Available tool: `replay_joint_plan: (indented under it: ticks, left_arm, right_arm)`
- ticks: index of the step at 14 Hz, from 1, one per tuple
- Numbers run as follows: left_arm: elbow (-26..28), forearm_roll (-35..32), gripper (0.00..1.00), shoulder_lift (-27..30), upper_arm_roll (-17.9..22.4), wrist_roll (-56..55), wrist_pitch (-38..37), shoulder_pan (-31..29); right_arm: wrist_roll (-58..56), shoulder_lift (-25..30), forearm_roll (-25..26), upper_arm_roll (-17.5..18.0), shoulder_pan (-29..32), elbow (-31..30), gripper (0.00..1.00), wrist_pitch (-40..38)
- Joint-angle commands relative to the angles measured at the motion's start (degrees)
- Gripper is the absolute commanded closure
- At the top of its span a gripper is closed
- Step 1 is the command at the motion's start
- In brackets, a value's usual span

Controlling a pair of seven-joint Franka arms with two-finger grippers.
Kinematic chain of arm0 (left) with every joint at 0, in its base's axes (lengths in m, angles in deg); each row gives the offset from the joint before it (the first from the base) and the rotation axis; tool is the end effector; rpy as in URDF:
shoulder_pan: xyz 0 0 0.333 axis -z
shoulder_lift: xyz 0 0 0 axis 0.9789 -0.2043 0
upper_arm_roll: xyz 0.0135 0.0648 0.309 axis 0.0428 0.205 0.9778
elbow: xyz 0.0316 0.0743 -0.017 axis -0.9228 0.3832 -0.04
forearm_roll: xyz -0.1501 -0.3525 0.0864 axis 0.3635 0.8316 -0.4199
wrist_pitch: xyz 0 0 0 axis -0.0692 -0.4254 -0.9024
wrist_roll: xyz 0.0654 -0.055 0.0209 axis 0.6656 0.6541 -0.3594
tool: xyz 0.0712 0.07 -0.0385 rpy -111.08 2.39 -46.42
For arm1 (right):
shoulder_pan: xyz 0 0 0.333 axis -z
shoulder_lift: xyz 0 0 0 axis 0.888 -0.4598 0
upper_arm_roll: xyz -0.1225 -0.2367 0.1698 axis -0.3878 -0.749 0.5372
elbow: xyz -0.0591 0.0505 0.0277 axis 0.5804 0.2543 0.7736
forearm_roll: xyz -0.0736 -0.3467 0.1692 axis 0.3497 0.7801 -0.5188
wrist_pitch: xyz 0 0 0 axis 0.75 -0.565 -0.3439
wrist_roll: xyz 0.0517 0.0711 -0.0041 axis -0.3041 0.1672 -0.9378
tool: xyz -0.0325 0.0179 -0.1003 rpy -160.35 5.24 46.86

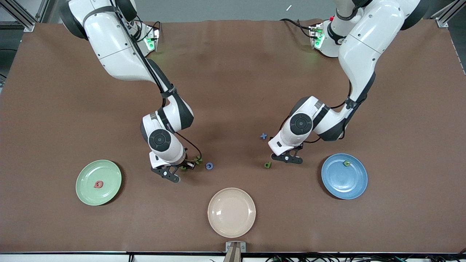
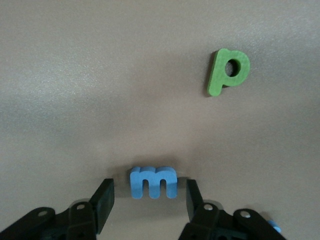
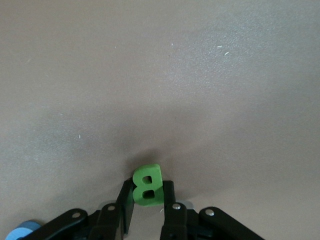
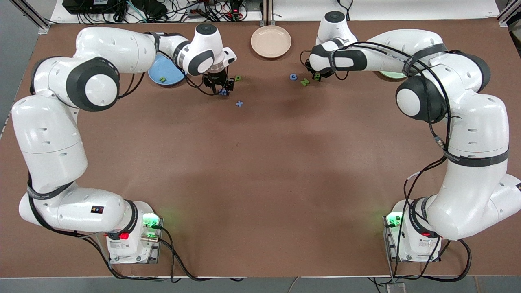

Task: Sort upper and lower case letters into plates
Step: 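Drop the m on the blue plate while the right drops B on green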

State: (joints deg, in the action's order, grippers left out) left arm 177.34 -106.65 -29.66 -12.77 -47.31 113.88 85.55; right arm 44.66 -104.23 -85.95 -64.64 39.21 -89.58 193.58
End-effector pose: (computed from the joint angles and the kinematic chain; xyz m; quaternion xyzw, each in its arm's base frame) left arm 0.5740 -0.3163 0.1773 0.9950 -0.0949 -0.0304 0.0001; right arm 0.6462 0.3004 0.1811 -0.9748 0.2227 -0.0097 0.0022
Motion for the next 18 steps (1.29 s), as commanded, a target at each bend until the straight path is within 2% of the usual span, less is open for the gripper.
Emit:
replay_joint_plan:
  ticks: [1,6,7,10,12,13,15,17,18]
  left_arm:
    - [-0.91,-1.53,0.44,-1.05,-0.23,-1.05,0.20,0.13]
    - [-0.91,-1.45,0.95,-0.18,-0.23,-1.23,-0.42,-0.83]
    - [-0.91,-1.45,0.98,0.87,-0.05,-1.32,-0.51,-1.45]
    - [-0.91,-1.62,0.99,5.88,0.21,0.52,-1.99,-6.70]
    - [-0.65,-1.62,0.99,7.64,0.39,2.89,-2.88,-8.21]
    - [-0.91,-1.62,0.99,7.82,0.65,4.21,-2.97,-9.61]
    - [-1.18,-2.15,0.96,7.83,0.48,9.81,-2.97,-13.21]
    - [-1.18,-2.15,0.94,7.74,0.65,13.17,-3.06,-15.59]
    - [-1.18,-2.32,0.91,7.30,0.65,14.75,-2.97,-17.43]
  right_arm:
    - [-1.23,1.37,0.31,-0.47,0.56,-0.70,0.93,-0.52]
    - [-21.49,2.43,0.57,-1.52,9.16,5.27,0.95,-11.41]
    - [-25.89,2.52,0.66,-2.39,10.74,5.54,0.95,-11.51]
    - [-40.48,2.52,0.57,-8.27,12.42,6.51,0.95,-11.25]
    - [-45.95,2.43,0.57,-9.69,14.09,6.86,0.94,-10.98]
    - [-48.15,2.17,0.66,-9.78,15.66,6.86,0.90,-10.55]
    - [-50.01,1.73,0.31,-9.79,17.87,6.77,0.74,-8.45]
    - [-49.93,1.55,0.22,-9.70,17.96,6.34,0.47,-6.68]
    - [-49.93,1.55,0.22,-9.70,18.05,6.33,0.28,-6.67]
